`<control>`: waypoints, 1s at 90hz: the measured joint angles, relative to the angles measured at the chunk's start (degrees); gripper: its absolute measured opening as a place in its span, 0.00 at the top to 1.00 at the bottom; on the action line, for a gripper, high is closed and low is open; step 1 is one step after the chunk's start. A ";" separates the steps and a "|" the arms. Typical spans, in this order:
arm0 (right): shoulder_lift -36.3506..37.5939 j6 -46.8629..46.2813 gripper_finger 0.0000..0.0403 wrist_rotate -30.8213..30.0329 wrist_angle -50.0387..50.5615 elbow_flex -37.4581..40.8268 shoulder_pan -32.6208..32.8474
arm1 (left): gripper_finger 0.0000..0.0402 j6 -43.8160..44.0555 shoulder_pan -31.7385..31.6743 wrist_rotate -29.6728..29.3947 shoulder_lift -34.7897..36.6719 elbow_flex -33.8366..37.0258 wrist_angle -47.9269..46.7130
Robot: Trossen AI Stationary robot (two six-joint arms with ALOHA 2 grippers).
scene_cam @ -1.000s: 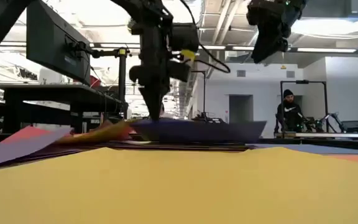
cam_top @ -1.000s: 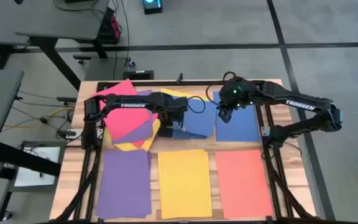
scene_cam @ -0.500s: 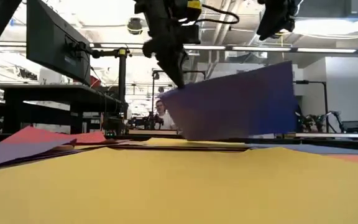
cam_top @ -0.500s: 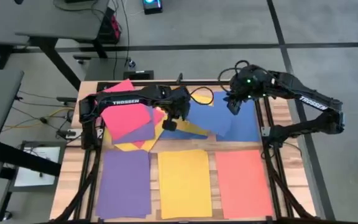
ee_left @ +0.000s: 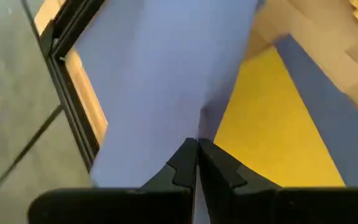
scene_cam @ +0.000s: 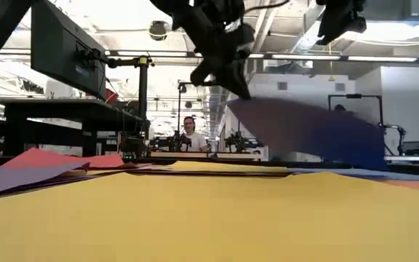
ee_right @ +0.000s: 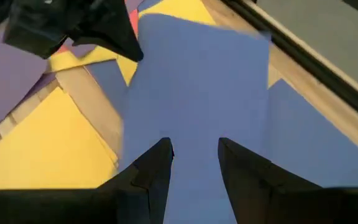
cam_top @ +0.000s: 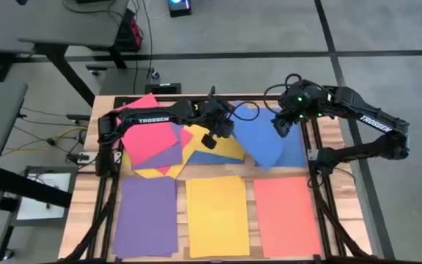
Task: Organize paper
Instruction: Stack the blue paper on top of the blue paper
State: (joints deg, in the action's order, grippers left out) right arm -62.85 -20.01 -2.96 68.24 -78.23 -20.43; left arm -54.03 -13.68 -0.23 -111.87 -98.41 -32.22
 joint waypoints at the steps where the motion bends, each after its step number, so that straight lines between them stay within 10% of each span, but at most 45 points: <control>1: 0.00 -0.29 0.69 0.01 0.12 0.03 0.07 | 1.00 0.26 0.06 0.01 0.00 0.00 -0.17; 44: 6.04 -9.17 0.65 8.85 -12.58 16.97 -6.21 | 1.00 -3.08 1.03 -0.18 3.17 -0.11 -1.13; 90: 2.45 -6.20 0.53 -3.20 -16.99 28.19 -9.22 | 1.00 37.20 -0.75 -0.15 3.19 -0.11 -10.04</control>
State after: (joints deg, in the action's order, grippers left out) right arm -60.40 -26.21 -6.15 51.25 -50.04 -29.64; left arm -16.83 -14.43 -0.38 -108.68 -98.52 -42.26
